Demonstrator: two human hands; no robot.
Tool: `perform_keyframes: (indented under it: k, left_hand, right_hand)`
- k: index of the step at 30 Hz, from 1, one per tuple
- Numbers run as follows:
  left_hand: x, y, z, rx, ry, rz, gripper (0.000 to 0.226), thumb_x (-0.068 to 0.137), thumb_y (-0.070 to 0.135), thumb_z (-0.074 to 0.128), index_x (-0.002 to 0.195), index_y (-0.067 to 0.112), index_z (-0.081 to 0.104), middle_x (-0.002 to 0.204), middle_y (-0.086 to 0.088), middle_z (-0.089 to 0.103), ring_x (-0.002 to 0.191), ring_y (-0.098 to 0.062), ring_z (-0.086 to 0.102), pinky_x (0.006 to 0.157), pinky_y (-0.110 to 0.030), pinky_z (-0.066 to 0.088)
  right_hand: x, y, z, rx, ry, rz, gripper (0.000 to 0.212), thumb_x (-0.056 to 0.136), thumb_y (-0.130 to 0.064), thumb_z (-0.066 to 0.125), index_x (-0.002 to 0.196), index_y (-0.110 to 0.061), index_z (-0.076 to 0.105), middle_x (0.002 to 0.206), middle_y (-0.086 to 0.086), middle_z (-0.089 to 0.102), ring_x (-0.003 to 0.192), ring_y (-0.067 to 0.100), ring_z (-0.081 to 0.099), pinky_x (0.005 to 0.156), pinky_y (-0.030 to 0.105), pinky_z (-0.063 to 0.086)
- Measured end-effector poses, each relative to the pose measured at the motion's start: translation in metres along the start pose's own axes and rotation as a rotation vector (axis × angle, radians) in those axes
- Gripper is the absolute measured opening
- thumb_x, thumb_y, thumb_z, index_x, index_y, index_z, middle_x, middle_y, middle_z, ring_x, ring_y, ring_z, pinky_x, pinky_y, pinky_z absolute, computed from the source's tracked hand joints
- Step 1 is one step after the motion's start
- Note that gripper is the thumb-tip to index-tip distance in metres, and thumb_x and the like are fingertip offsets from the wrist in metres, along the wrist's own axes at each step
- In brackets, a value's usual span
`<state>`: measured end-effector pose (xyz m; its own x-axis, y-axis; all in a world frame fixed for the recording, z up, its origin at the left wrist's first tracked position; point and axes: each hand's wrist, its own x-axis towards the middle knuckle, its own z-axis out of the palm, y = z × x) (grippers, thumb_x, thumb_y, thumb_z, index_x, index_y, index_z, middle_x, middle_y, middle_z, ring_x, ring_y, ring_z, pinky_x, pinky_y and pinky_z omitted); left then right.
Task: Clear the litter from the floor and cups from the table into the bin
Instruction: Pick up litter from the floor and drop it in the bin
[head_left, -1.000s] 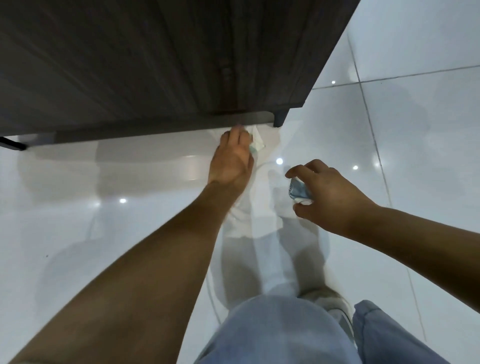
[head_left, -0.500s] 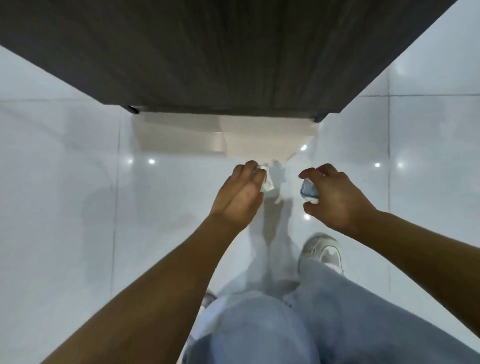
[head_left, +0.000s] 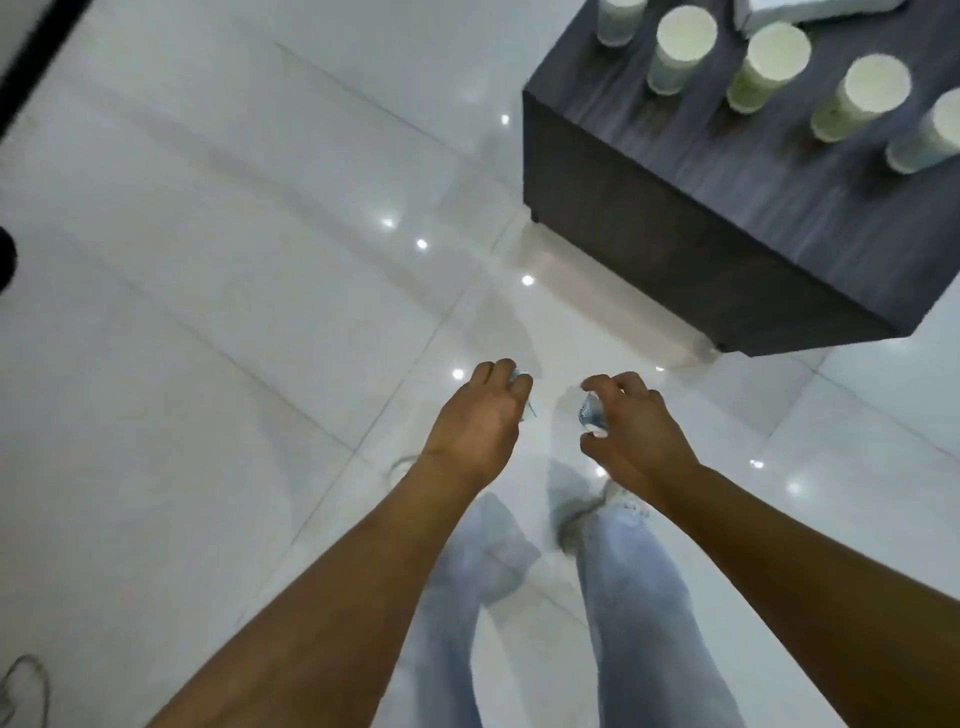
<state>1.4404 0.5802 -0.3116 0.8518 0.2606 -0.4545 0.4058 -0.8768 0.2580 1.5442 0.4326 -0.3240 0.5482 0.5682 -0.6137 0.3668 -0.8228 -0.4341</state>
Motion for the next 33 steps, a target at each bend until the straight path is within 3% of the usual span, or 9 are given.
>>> perform_keyframes:
  k: [6,14,19,26,33]
  left_hand:
    - [-0.105,-0.092,-0.068,-0.124,0.083,-0.224,0.038,0.089,0.004,0.050,0.127,0.011,0.046,0.132,-0.004,0.043,0.122,-0.022,0.039,0.083,-0.032,0.048]
    - [-0.276,-0.259,-0.117,-0.273,0.180,-0.462,0.035,0.090,0.003,0.049,0.124,0.010,0.049,0.134,-0.006,0.043,0.124,-0.022,0.038,0.087,-0.032,0.046]
    - [-0.354,-0.345,-0.128,-0.342,0.242,-0.636,0.035,0.092,0.006,0.046,0.126,0.009,0.048,0.133,-0.006,0.043,0.125,-0.023,0.038,0.094,-0.035,0.045]
    - [-0.410,-0.436,-0.139,-0.447,0.367,-0.799,0.034,0.089,0.007,0.051,0.122,0.012,0.052,0.123,-0.001,0.048,0.118,-0.020,0.043,0.086,-0.031,0.047]
    - [-0.422,-0.581,-0.166,-0.485,0.407,-0.900,0.021,0.089,0.013,0.052,0.110,0.013,0.052,0.114,-0.001,0.048,0.109,-0.020,0.045,0.081,-0.035,0.049]
  right_hand:
    - [-0.032,-0.156,0.011,-0.137,0.000,-0.180,0.056,0.084,-0.019,0.068,0.135,-0.021,0.046,0.134,0.007,0.047,0.113,0.027,0.048,0.088,0.034,0.049]
    - [-0.079,-0.379,0.097,-0.244,-0.087,-0.421,0.055,0.083,-0.017,0.065,0.135,-0.018,0.047,0.130,0.011,0.049,0.110,0.032,0.049,0.088,0.033,0.047]
    - [-0.090,-0.484,0.134,-0.309,-0.176,-0.514,0.056,0.084,-0.020,0.064,0.136,-0.021,0.044,0.133,0.008,0.044,0.113,0.029,0.046,0.085,0.031,0.044]
    - [-0.066,-0.599,0.169,-0.435,-0.247,-0.616,0.056,0.086,-0.019,0.063,0.139,-0.020,0.043,0.135,0.009,0.043,0.117,0.031,0.046,0.091,0.035,0.046]
    - [0.004,-0.739,0.218,-0.477,-0.297,-0.679,0.056,0.087,-0.017,0.062,0.139,-0.021,0.043,0.134,0.008,0.044,0.117,0.031,0.047,0.094,0.035,0.048]
